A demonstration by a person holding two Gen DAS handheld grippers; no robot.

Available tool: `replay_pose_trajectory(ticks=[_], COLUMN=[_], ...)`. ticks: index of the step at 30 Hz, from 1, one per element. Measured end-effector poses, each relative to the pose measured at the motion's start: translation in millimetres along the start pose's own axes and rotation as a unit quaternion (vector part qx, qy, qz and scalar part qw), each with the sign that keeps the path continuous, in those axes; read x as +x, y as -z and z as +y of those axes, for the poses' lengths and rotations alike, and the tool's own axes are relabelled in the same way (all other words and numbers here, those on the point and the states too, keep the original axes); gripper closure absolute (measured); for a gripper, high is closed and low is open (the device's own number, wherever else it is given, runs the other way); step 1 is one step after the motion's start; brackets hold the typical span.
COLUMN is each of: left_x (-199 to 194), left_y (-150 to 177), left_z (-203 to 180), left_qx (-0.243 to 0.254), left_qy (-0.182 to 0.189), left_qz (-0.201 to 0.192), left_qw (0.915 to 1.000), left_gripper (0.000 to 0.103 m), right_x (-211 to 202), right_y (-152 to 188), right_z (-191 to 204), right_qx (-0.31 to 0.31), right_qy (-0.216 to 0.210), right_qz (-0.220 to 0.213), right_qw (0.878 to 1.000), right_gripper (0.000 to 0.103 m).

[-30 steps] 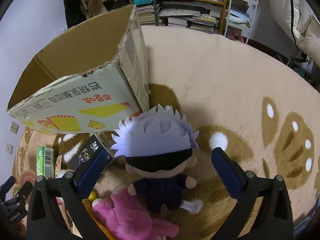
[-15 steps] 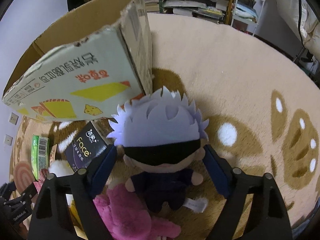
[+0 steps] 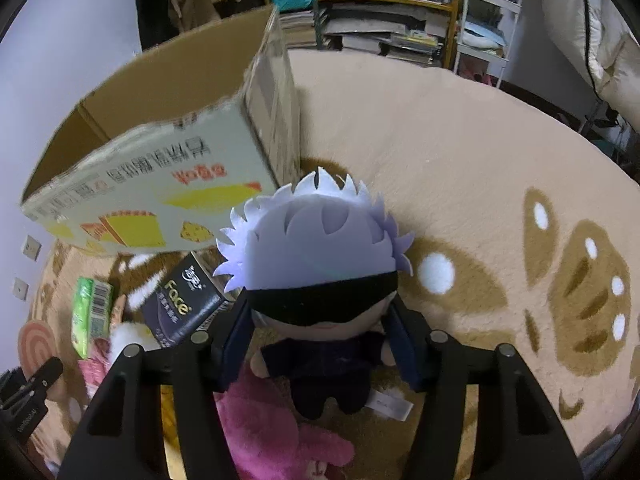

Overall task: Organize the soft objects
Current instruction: 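Carry the doll and pink cushion into the cardboard box and release both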

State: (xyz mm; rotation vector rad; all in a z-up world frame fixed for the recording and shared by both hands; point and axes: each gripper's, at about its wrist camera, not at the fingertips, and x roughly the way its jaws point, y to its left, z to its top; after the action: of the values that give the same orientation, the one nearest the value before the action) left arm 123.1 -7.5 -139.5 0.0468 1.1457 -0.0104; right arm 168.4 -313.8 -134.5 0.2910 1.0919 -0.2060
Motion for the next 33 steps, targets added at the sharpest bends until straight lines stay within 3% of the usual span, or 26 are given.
replay_pose_trajectory(ticks=[5, 11, 18, 26, 33], left_x=[-22.7, -56.2, -103.3, -145.1, -138.4], left_y=[3.8, 2.8, -11.0, -52.5, -97.6], left_z=[-2.2, -6.4, -19.2, -35.2, -61.7], left_qx=[0.007, 0.023, 0.049, 0.071, 0.102], left_qy=[-0.014, -0.020, -0.039, -0.037, -0.047], left_qz=[-0.039, -0.089, -0.170, -0.246, -0.273], left_qw=[0.9991, 0.9956, 0.9834, 0.9660, 0.9553], left_gripper=[0.055, 0.057, 0.058, 0.058, 0.057], right_x=[-36.5, -105.5, -163.1, -177.6, -163.7], right_y=[-3.1, -3.4, -2.0, -24.6, -56.8], right_z=[-2.5, 11.4, 30.3, 49.6, 65.4], right_qx=[0.015, 0.000, -0.020, -0.045, -0.075], right_qy=[-0.016, -0.047, -0.068, -0.069, -0.059], right_qz=[-0.036, -0.115, -0.186, -0.230, -0.239], right_qw=[0.999, 0.992, 0.980, 0.970, 0.966], right_gripper=[0.039, 0.039, 0.039, 0.039, 0.038])
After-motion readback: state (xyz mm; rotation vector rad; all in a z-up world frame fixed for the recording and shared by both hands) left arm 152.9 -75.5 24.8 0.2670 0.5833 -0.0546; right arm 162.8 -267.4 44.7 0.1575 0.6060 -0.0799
